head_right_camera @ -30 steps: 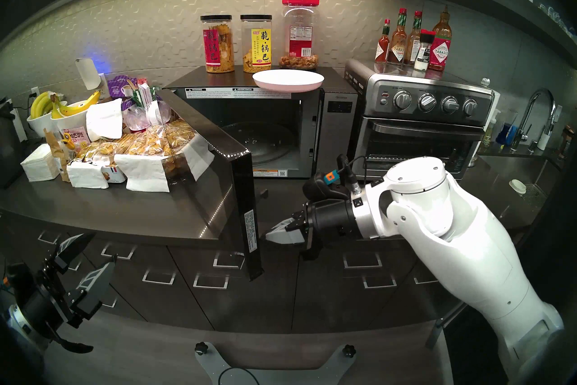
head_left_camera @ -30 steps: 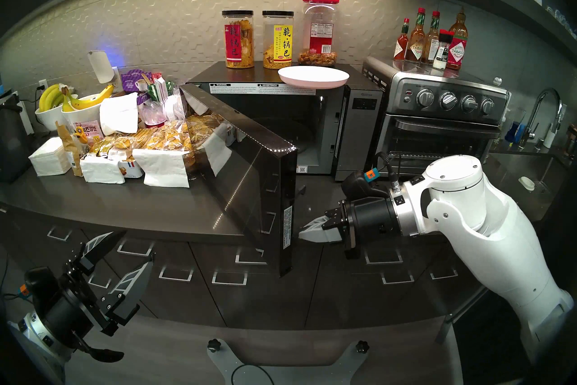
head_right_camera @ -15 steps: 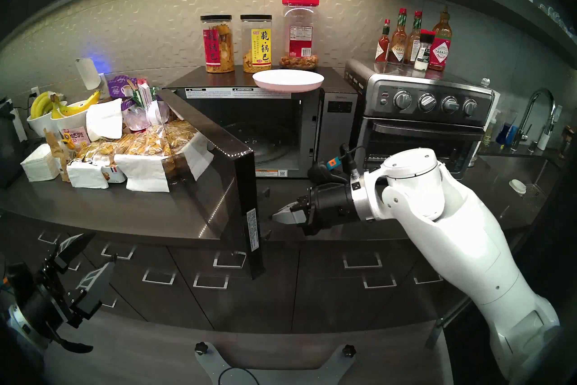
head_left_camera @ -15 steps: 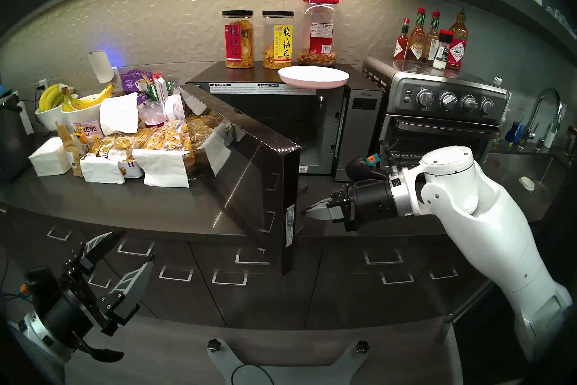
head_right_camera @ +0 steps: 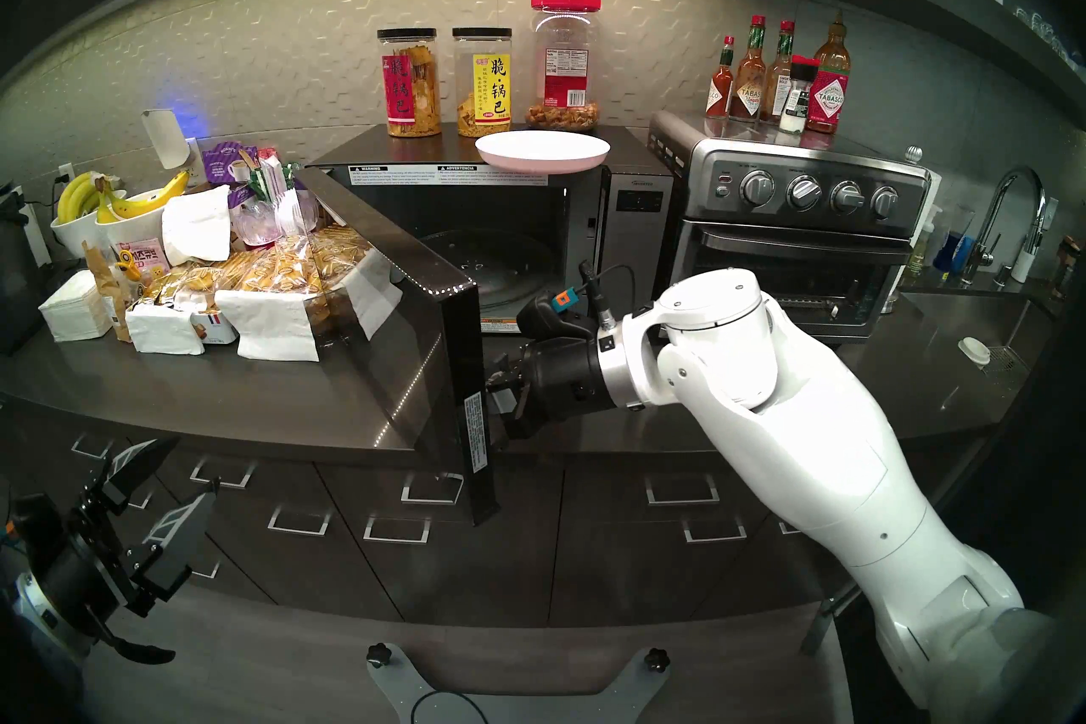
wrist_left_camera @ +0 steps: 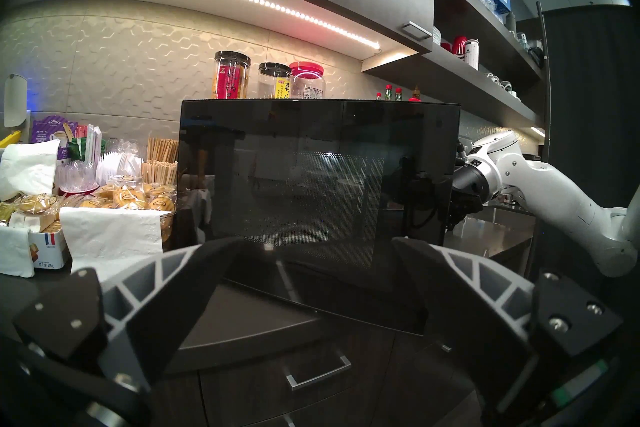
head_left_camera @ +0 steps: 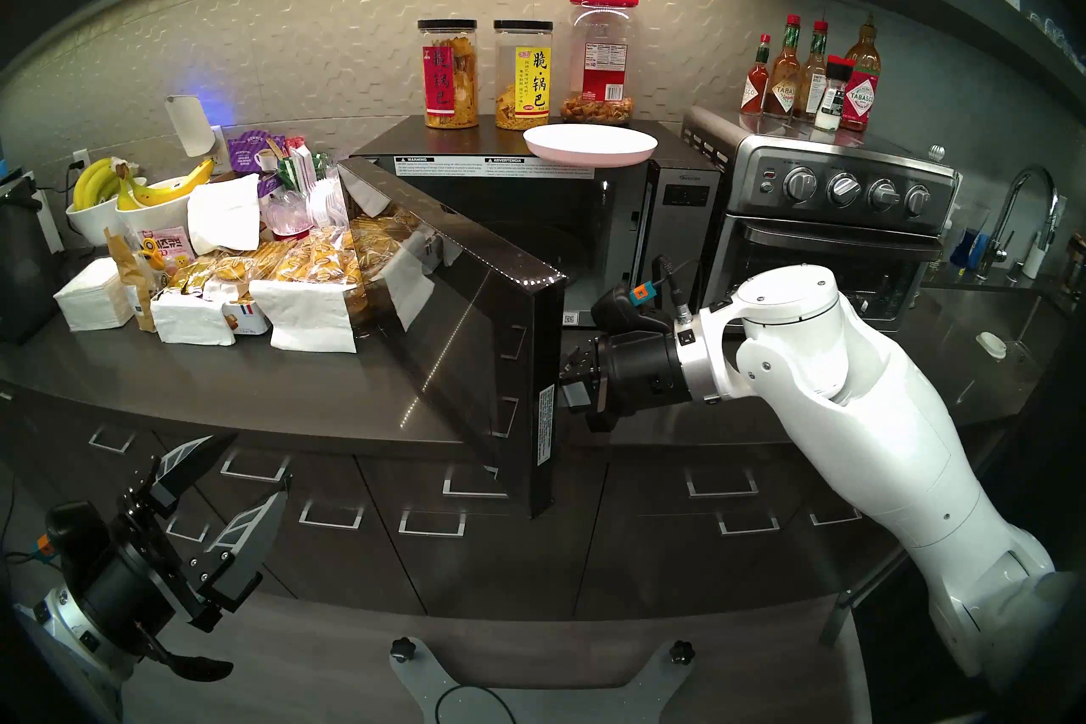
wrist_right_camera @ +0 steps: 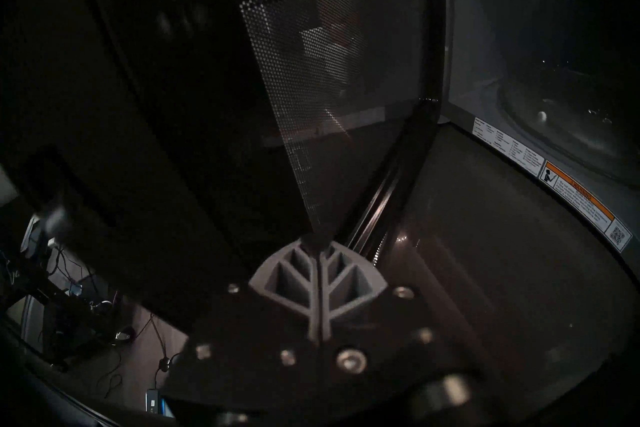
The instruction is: Open the microwave, put the plate inside, and close the door
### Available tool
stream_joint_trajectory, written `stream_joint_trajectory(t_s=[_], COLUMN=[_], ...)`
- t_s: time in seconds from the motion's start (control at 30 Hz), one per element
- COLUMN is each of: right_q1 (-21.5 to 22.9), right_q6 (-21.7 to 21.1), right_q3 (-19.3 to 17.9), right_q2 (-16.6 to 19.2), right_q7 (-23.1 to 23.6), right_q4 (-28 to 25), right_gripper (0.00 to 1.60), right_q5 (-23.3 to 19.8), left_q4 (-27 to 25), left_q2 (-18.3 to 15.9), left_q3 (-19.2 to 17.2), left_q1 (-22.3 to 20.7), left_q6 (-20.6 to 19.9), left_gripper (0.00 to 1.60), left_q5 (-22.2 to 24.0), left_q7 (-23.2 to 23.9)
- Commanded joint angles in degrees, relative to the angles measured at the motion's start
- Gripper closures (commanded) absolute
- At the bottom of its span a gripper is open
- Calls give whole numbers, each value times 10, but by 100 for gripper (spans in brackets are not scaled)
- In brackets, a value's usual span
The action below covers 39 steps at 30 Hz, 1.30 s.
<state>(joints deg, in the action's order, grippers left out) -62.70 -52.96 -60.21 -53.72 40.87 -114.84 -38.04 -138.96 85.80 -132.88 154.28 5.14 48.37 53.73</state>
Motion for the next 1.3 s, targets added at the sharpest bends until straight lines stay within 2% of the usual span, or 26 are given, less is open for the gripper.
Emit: stream_joint_trajectory(t_s=[0.0, 0.6, 0.93, 1.27], right_q1=[23, 0, -6, -2], right_q6=[-13, -20, -20, -20], right_q3=[13, 29, 51, 92], right_q2=[-30, -22, -37, -66], right_q7=[3, 22, 13, -13], right_q4=[-14, -72, -78, -81], right_gripper=[160, 160, 160, 160], right_q5=[-6, -28, -26, -17], left_q4=[-10, -10, -10, -10], left_q2=[0, 3, 5, 7], left_q3=[-1, -1, -2, -2], left_q1=[-2, -4, -6, -8], left_q6=[0, -3, -5, -6], left_gripper=[0, 0, 0, 0], left_q5=[0, -1, -2, -4], left_q7=[-1, 1, 3, 5])
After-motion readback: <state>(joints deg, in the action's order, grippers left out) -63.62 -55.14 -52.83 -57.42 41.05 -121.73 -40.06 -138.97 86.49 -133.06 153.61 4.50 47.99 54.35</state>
